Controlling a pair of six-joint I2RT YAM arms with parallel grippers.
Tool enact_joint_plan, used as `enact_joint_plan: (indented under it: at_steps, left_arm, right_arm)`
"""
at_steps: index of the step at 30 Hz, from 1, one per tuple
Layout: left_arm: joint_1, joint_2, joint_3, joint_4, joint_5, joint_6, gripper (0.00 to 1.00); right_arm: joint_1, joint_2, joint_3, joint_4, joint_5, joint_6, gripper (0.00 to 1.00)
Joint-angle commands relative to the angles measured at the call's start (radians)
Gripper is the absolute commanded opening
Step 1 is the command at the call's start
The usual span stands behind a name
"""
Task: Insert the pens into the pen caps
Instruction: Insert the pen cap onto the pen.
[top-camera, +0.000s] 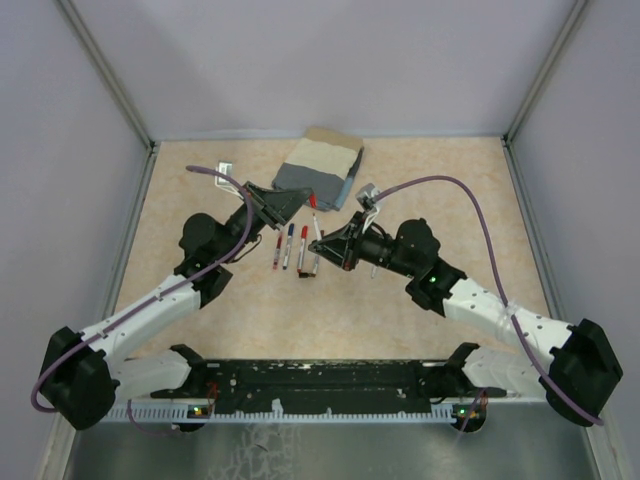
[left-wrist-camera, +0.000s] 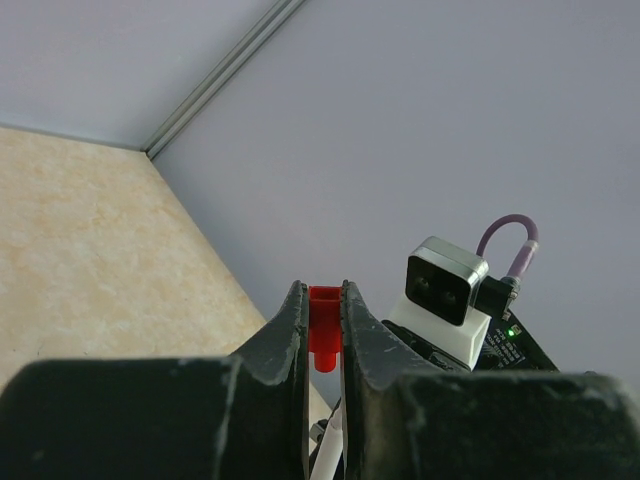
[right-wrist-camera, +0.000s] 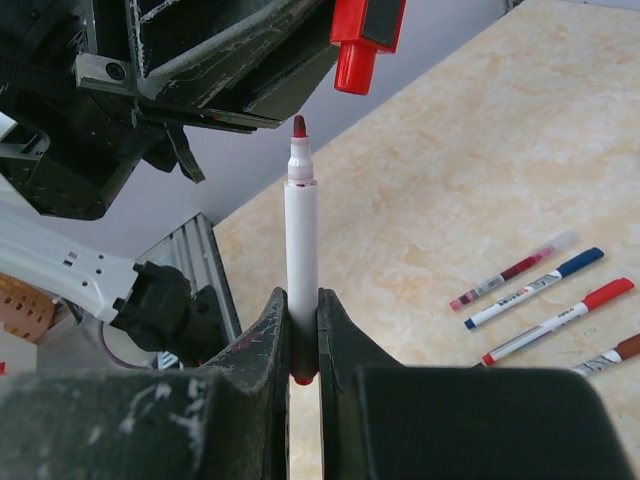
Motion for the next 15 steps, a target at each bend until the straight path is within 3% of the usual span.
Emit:
enact_joint_plan:
  at_steps: [1,15]
  left_arm:
    - [-0.007,-0.014,-0.007,0.043,-0.007,0.0,0.02]
    - [-0.01,-0.006,-0.003,0.054,0.008,-0.01,0.02]
  right_arm:
    - [-0.008,-0.003,0.048,0.042,0.017,0.003,0.0]
    - [-0.008,-0.004,0.066,-0.006,0.069,0.013,0.0]
